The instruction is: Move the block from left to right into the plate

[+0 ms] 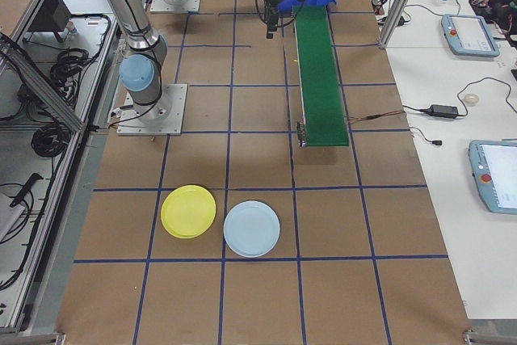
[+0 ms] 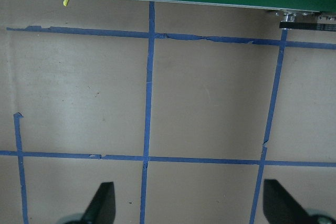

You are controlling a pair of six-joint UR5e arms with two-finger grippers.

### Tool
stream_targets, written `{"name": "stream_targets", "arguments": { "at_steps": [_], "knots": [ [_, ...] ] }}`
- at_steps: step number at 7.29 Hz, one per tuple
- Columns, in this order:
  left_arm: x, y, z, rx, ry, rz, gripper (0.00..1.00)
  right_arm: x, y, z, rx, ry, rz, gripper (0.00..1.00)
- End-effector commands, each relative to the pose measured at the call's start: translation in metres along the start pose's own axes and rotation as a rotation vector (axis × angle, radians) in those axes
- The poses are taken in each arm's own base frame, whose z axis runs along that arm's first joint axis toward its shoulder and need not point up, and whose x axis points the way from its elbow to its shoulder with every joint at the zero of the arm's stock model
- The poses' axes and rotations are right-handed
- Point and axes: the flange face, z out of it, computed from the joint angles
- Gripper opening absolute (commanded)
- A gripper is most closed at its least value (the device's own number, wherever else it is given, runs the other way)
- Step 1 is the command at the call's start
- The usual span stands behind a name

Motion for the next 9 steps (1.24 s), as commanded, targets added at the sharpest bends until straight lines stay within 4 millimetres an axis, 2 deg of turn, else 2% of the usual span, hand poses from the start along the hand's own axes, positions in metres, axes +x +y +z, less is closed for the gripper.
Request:
{"name": "stream_targets", "arguments": {
  "at_steps": [1,2,4,5,6,7,9],
  "knots": [
    [0.074,-0.007,0.018,0.047,0.018,0.041,0.30,0.000,0.000,0.001,-0.001,0.000,0.000,1.00],
    [0.119,-0.016,0.055,0.075,0.008,0.082,0.32,-0.001,0.000,0.001,-0.001,0.000,-0.001,1.00],
    [0.125,-0.035,0.111,0.060,-0.007,0.108,0.33,0.000,0.000,0.001,-0.003,0.000,0.000,1.00],
    [0.124,-0.039,0.128,0.065,-0.003,0.089,0.37,0.000,-0.001,0.004,-0.010,-0.003,-0.008,1.00],
    [0.123,-0.036,0.139,0.045,-0.003,0.098,0.53,0.000,-0.006,0.012,0.003,-0.017,-0.065,1.00],
    [0.120,-0.022,0.153,0.009,-0.007,0.099,0.88,0.003,-0.036,0.034,0.021,-0.021,-0.071,1.00],
    [0.121,-0.011,0.161,-0.015,-0.004,0.107,0.95,0.001,-0.100,0.082,0.082,-0.099,-0.059,1.00]
  ]
}}
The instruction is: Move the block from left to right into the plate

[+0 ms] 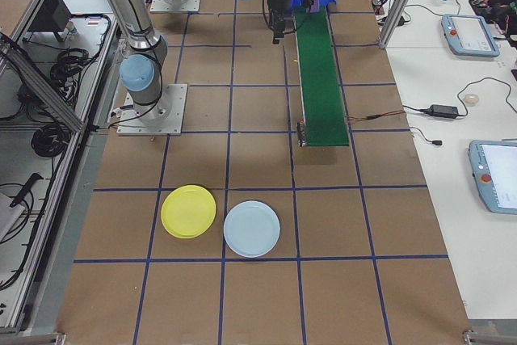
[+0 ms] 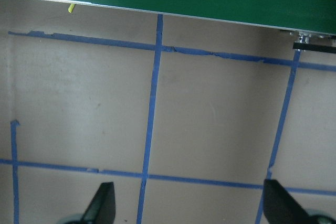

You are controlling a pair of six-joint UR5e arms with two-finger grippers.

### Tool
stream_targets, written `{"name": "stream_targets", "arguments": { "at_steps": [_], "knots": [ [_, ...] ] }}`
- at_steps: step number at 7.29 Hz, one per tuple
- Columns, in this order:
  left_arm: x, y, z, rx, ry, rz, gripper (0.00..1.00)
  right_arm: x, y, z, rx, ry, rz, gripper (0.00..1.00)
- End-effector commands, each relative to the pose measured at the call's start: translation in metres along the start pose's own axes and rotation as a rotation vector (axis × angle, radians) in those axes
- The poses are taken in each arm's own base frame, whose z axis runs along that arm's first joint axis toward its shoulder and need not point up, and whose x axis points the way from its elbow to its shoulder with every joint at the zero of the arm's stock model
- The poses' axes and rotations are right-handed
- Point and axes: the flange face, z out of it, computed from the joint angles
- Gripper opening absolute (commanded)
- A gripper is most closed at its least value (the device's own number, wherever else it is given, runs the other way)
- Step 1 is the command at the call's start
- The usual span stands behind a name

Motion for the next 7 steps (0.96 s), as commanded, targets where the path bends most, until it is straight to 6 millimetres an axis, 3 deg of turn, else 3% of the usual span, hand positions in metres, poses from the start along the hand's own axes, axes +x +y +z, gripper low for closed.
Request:
{"name": "stream_targets", "arguments": {
  "at_steps": [1,2,3,4,5,7],
  "knots": [
    [0.003,0.007,-0.017,0.023,0.004,0.008,0.97,0.007,-0.064,0.053,0.066,-0.048,0.025,1.00],
    [0.004,0.009,-0.062,0.083,-0.003,0.009,1.00,0.009,-0.083,0.062,0.089,-0.064,0.037,1.00],
    [-0.006,0.013,-0.091,0.083,-0.011,-0.013,1.00,0.003,-0.101,0.074,0.112,-0.171,0.116,1.00],
    [-0.054,0.004,-0.099,0.092,-0.021,-0.093,1.00,-0.002,-0.114,0.090,0.120,-0.238,0.180,1.00],
    [-0.118,0.000,-0.095,0.085,-0.023,-0.178,1.00,-0.002,-0.118,0.091,0.133,-0.247,0.202,1.00],
    [-0.177,0.003,-0.076,0.044,-0.119,-0.234,1.00,-0.011,-0.122,0.097,0.117,-0.359,0.263,1.00]
  ]
}}
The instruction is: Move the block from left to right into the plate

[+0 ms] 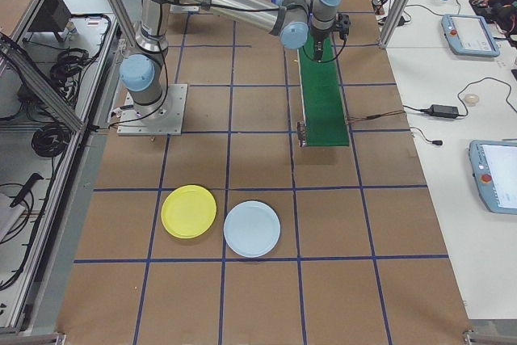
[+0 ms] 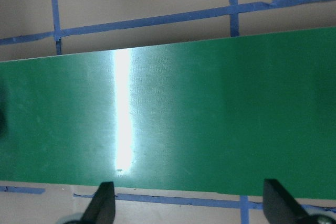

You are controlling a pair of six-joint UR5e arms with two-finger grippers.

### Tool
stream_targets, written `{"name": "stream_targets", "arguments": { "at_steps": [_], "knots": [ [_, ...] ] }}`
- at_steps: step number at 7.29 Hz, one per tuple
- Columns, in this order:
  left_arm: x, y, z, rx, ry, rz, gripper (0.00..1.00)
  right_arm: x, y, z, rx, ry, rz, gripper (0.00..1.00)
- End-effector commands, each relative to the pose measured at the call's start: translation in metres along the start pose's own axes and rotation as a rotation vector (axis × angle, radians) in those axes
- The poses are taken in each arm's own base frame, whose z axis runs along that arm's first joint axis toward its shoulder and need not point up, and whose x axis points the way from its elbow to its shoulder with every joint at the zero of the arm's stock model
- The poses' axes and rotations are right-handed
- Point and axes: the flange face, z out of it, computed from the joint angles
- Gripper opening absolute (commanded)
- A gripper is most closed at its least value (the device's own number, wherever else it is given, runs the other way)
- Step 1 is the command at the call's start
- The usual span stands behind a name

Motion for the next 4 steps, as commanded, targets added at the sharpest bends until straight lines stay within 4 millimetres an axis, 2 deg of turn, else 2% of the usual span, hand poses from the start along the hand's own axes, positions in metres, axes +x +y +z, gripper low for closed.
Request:
{"name": "stream_targets", "arguments": {
  "at_steps": [1,2,3,4],
  "knots": [
    [-0.067,-0.004,0.031,-0.057,-0.080,-0.065,1.00,-0.004,0.001,0.014,-0.026,-0.069,0.073,1.00],
    [-0.074,-0.009,0.056,-0.073,-0.039,-0.068,1.00,-0.002,0.000,0.016,-0.029,-0.068,0.095,1.00],
    [-0.073,0.003,0.074,-0.108,-0.031,-0.072,0.99,-0.003,0.001,0.017,-0.032,-0.068,0.119,1.00],
    [-0.073,0.010,0.089,-0.069,-0.036,-0.071,0.99,-0.004,0.000,0.017,-0.034,-0.095,0.122,1.00]
  ]
}}
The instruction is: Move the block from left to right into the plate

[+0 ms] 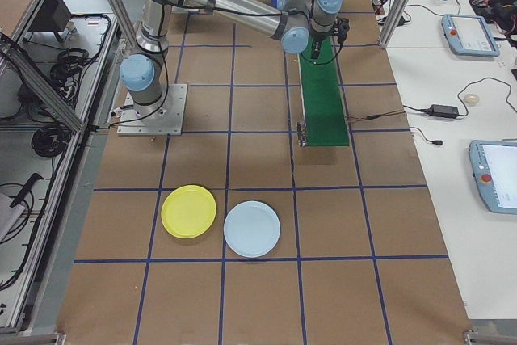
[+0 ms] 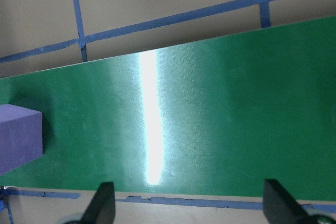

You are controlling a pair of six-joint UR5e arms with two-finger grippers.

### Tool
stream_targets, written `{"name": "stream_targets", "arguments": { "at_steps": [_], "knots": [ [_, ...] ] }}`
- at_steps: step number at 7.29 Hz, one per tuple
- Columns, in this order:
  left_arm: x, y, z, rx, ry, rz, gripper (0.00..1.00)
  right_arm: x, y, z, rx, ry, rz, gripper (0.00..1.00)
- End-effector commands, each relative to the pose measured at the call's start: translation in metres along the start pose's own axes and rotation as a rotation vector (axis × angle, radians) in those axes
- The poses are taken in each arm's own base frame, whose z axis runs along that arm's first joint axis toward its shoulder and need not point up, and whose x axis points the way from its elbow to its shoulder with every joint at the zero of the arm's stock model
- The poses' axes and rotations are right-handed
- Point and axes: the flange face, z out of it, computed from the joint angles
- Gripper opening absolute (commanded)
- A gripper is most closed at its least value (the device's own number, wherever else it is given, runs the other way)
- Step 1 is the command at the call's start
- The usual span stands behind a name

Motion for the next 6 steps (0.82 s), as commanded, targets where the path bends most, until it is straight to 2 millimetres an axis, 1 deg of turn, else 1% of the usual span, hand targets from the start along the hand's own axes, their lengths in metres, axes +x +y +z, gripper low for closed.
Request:
{"name": "stream_targets", "arguments": {
  "at_steps": [1,3,4,5,6],
  "knots": [
    [-0.001,0.007,0.032,0.026,0.006,-0.007,0.99,-0.007,-0.001,0.005,-0.020,-0.088,0.033,1.00],
    [-0.002,0.008,0.045,0.007,0.003,-0.007,0.99,-0.006,-0.003,0.008,-0.010,-0.098,0.029,1.00],
    [-0.002,0.003,0.056,-0.003,-0.003,-0.005,0.98,-0.007,-0.004,0.007,0.001,-0.099,0.024,1.00],
    [-0.003,0.003,0.056,0.012,-0.002,-0.004,0.91,-0.005,-0.004,0.011,-0.006,-0.097,0.027,1.00],
    [-0.002,0.004,0.057,0.010,0.008,-0.003,0.63,-0.001,-0.002,0.021,-0.024,-0.096,0.045,1.00]
  ]
}}
